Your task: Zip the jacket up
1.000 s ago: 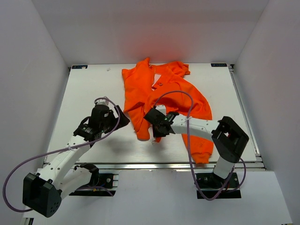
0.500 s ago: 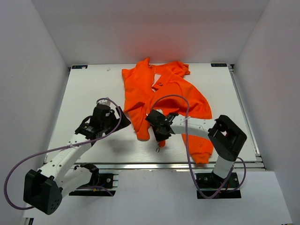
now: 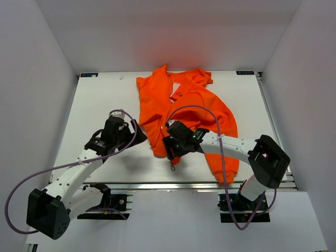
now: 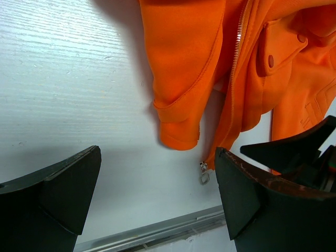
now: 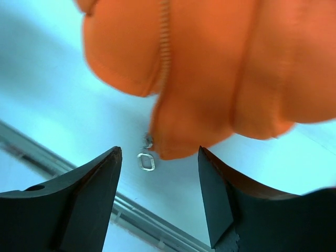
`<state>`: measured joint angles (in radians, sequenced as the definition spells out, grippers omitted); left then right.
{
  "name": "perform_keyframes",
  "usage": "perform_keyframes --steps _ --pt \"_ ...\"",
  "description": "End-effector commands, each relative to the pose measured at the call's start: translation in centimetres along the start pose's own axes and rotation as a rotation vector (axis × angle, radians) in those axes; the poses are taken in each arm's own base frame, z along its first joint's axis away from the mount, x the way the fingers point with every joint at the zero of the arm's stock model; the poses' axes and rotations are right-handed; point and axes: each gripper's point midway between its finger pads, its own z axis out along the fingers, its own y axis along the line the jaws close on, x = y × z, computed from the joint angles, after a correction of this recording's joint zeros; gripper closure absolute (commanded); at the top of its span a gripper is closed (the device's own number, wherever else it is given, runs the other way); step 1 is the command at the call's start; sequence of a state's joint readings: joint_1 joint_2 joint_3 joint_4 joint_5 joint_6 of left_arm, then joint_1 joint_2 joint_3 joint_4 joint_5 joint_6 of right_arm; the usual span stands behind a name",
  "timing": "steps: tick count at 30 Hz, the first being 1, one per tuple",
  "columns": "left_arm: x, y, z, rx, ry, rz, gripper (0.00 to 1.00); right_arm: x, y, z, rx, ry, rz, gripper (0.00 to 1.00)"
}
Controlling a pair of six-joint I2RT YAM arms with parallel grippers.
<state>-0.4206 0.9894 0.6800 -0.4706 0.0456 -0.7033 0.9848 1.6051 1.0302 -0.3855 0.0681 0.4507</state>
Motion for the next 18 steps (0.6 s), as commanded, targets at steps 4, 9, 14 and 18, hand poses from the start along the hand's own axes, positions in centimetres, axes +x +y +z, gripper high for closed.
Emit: perform_keyframes --steps 4,9,14,18 --pt "-0.8 -1.0 -0.5 0.037 -0.012 0.019 0.02 0.4 -2.8 0.4 0.167 0.001 0.051 0.35" --pt "-0.9 -0.8 -0.7 0.027 -0.019 0.025 0.02 0.7 -3.2 2.0 0.203 0.039 0.046 0.37" --pt "-0.9 -0.9 -0.7 0.030 -0.018 0.025 0.02 1.3 -2.8 3.7 0.178 0.079 0.036 0.39" --pt "-0.9 -1.0 -0.6 0.035 -0.016 0.023 0.02 1.9 -2.8 4.5 0.181 0.103 0.060 0.38"
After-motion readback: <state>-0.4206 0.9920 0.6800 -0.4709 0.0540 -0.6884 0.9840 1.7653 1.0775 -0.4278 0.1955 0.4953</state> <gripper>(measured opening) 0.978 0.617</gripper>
